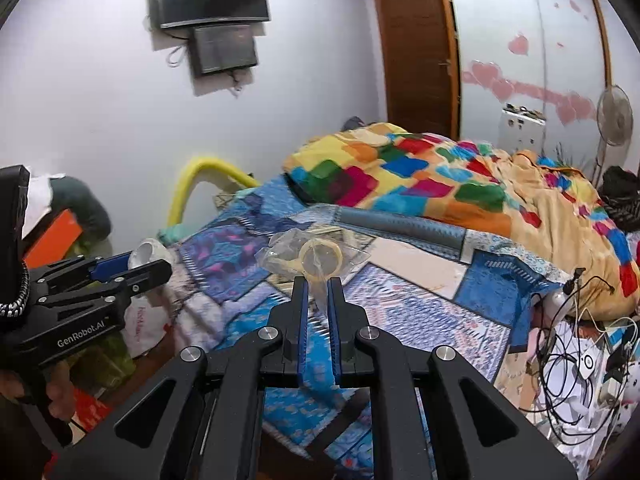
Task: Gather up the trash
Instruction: 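Carry the tape roll and plastic bag with both tools over the bin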
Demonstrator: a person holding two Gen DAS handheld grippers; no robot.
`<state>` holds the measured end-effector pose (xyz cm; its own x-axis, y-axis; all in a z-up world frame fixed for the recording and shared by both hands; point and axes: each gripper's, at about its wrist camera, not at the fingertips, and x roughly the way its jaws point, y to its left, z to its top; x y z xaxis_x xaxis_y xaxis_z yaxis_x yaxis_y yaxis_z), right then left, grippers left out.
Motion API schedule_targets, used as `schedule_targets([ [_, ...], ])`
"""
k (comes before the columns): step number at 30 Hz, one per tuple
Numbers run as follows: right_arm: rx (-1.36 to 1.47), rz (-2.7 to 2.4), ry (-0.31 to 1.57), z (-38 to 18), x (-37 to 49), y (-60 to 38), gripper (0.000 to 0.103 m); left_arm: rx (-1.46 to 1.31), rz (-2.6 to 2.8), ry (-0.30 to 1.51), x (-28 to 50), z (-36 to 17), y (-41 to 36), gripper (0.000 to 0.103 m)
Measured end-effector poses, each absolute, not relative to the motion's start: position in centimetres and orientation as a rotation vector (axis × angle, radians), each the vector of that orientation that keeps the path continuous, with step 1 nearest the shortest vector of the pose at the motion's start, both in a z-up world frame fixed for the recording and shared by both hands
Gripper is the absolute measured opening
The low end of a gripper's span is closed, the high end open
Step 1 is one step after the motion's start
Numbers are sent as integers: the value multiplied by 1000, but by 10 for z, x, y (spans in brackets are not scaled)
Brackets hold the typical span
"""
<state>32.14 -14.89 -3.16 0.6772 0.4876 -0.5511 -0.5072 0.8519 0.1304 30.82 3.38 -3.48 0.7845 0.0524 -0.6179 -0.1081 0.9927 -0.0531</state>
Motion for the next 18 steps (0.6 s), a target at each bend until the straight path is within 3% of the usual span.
schedule_targets([
  [18,-133,772,663,-56,244,-50,9,-199,311,712,165,-73,141,37],
])
